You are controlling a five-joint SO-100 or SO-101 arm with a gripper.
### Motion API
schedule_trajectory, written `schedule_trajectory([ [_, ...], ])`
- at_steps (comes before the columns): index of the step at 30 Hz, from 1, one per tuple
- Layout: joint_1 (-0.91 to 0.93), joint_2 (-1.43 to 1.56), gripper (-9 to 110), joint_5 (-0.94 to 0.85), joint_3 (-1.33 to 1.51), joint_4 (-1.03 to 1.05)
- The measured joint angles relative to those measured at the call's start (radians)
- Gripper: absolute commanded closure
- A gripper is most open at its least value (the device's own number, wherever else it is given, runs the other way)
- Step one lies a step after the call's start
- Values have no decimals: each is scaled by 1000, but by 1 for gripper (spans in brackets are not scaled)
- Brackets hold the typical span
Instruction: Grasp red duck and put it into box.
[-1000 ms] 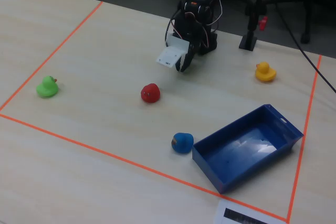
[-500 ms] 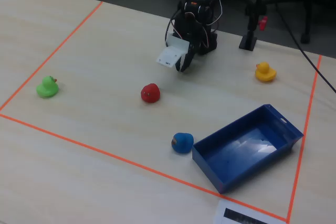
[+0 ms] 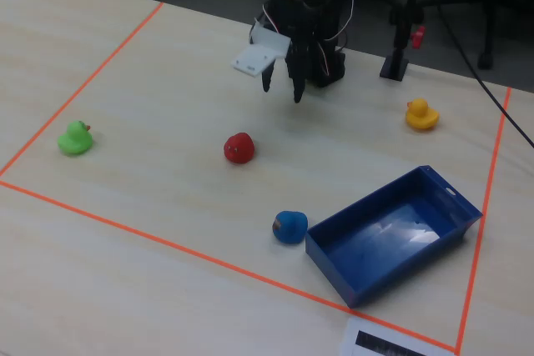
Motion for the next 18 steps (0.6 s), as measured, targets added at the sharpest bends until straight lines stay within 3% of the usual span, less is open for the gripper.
schedule_trajectory([
  [11,95,-923,59,12,-729,-169],
  [18,167,-1325,59,-46,-831,-202],
])
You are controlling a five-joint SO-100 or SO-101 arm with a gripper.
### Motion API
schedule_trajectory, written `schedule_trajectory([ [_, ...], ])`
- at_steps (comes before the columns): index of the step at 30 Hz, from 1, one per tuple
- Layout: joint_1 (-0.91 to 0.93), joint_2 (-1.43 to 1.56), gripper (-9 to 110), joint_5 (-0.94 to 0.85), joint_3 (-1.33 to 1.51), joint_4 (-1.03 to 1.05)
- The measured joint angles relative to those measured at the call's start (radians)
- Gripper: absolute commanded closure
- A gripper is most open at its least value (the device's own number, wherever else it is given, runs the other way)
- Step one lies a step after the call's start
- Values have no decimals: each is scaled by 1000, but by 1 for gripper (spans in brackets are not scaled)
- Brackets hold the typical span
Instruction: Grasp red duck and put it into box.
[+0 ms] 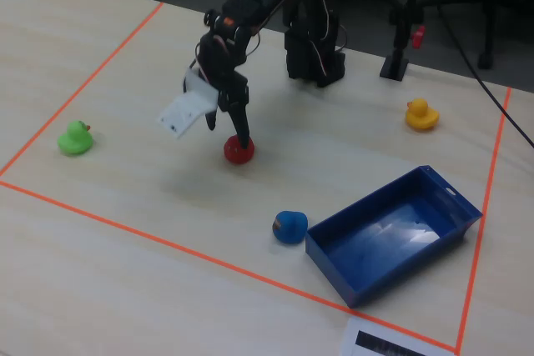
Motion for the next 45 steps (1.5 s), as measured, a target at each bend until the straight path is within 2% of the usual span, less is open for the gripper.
schedule_trajectory([
  [9,0,-6,59,-18,133,-72],
  [17,0,-9,59,-20,275,-233],
  [18,2,-11,61,-15,282,-255],
  [22,-6,-21,101,20,310,-342],
  [27,-18,3,101,66,333,-360],
  [29,-21,8,101,121,273,-279],
  [31,-48,29,101,227,183,-95],
  [34,-183,97,101,462,-17,170],
  [36,-336,123,101,618,-137,270],
  [41,-750,61,101,873,-380,325],
  [45,-948,-100,101,927,-603,325],
])
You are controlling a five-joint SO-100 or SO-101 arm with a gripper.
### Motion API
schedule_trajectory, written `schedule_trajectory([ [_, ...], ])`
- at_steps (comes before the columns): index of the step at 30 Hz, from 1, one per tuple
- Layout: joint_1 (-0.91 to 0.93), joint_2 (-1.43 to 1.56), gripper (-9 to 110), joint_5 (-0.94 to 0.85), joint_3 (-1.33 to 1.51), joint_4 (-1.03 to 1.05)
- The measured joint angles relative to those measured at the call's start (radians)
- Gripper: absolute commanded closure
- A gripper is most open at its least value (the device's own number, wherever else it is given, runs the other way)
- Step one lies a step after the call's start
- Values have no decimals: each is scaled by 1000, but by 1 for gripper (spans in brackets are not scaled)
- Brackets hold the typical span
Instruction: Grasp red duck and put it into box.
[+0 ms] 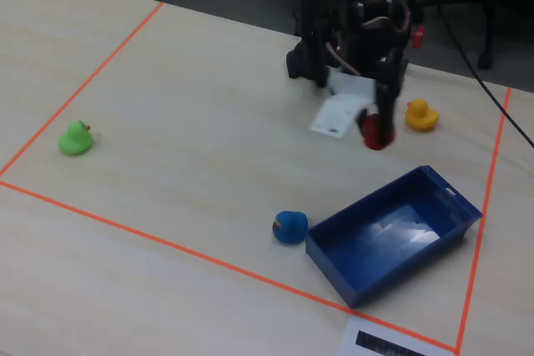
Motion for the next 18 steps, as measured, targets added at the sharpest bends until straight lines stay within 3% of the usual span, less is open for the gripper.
schedule_trajectory([
  [7,-35,-351,101,-2,-482,3],
  [10,-26,-489,101,-21,-537,-6],
  [16,23,-661,72,-72,-575,-35],
  [18,40,-672,67,-86,-591,-32],
])
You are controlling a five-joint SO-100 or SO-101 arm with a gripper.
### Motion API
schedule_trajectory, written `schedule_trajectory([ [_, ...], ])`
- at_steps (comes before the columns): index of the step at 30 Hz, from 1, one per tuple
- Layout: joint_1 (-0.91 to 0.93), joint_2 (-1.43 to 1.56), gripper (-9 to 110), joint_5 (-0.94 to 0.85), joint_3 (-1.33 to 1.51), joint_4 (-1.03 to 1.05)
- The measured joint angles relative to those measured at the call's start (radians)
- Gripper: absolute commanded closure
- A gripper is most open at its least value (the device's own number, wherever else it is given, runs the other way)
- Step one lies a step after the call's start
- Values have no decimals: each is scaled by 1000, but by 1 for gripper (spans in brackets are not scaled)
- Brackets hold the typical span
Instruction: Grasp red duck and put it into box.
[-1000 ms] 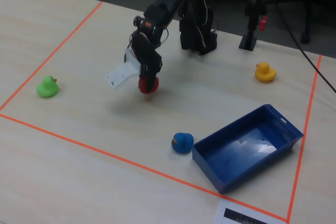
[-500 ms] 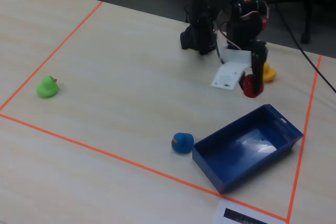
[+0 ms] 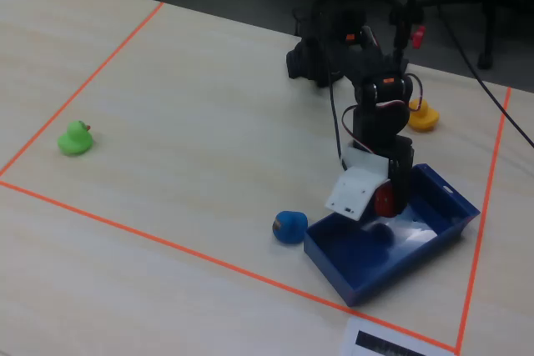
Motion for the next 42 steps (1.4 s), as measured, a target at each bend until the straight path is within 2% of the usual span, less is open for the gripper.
schedule_trajectory([
  [2,14,0,64,-15,-14,15],
  [4,26,11,70,-37,-20,38],
  [7,55,101,101,-58,-20,129],
  [10,109,295,101,-104,20,222],
  [13,215,560,101,-206,255,256],
  [17,474,969,101,-423,825,121],
  [21,680,1399,101,-612,1500,-109],
  [24,719,1700,101,-666,1967,-224],
  [27,710,1967,101,-667,2235,-236],
  [34,704,2427,101,-690,2566,-150],
  [37,698,2520,101,-692,2571,-46],
  [42,689,2542,95,-640,2571,-31],
])
